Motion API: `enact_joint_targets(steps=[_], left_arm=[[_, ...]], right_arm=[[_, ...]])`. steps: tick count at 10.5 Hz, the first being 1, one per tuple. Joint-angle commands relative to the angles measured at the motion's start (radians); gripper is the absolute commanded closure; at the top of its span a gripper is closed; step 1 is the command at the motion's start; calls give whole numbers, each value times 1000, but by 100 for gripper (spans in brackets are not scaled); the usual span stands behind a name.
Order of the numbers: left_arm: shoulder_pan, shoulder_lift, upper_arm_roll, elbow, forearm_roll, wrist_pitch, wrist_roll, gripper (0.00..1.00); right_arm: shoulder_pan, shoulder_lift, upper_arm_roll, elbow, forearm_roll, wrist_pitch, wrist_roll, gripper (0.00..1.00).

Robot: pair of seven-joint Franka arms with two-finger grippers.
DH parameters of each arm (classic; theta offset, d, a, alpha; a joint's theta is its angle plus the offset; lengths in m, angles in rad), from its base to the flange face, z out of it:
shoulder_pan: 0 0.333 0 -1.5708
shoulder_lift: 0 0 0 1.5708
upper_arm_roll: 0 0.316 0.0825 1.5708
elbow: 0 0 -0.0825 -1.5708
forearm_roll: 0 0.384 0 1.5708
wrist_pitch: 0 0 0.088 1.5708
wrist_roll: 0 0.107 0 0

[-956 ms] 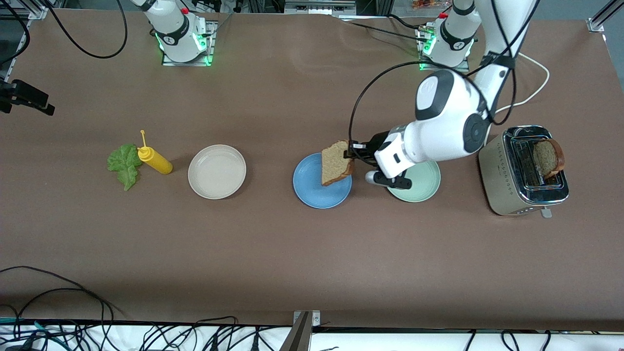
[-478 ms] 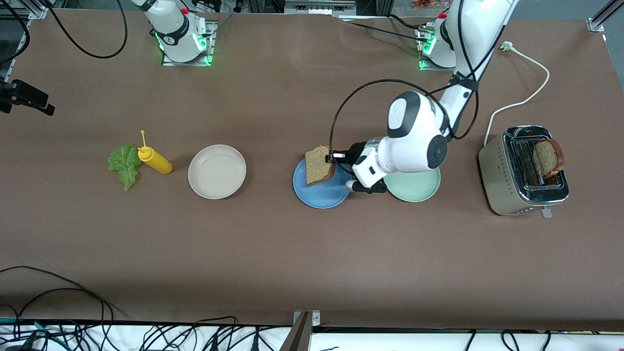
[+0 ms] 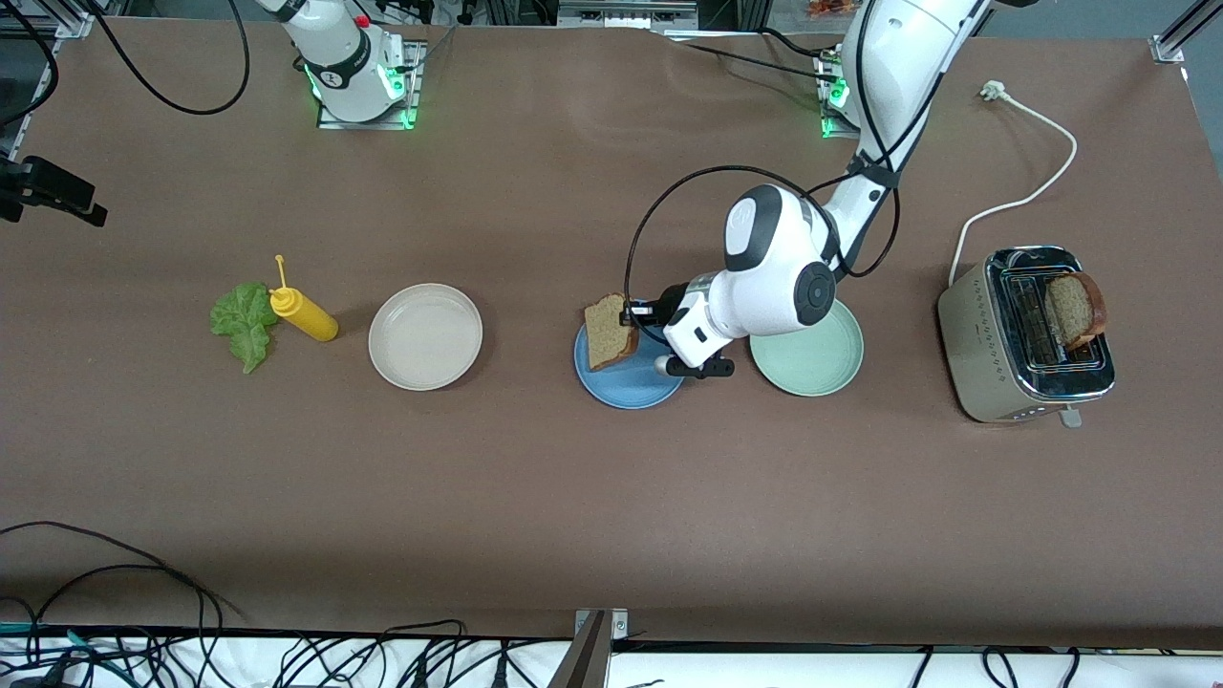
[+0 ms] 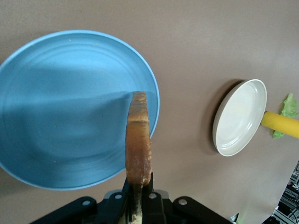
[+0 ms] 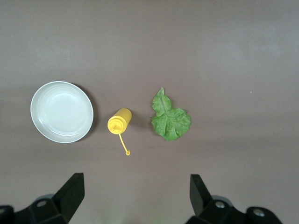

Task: Make sandwich in blue plate with both arms
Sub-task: 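Lower the bread onto the blue plate and open the left gripper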

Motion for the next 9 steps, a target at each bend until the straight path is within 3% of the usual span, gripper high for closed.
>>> enact_joint_targets(steps=[1, 3, 6, 7, 9], left_arm=[[-11, 17, 11, 24, -18, 7, 3, 100], [-8, 27, 18, 23, -18, 7, 3, 97], [-6, 33, 47, 23, -19, 8, 3, 57], [-6, 38, 55, 21, -16, 16, 6, 1], [-8, 43, 60, 12, -7, 88, 65, 0]], right_arm=[[1, 4, 1, 19, -4, -12, 3, 0], [1, 4, 1, 18, -4, -14, 2, 0], [-1, 4, 1, 19, -4, -14, 3, 0], [1, 4, 1, 18, -4, -14, 2, 0], [-1, 4, 1, 18, -4, -12, 3, 0]])
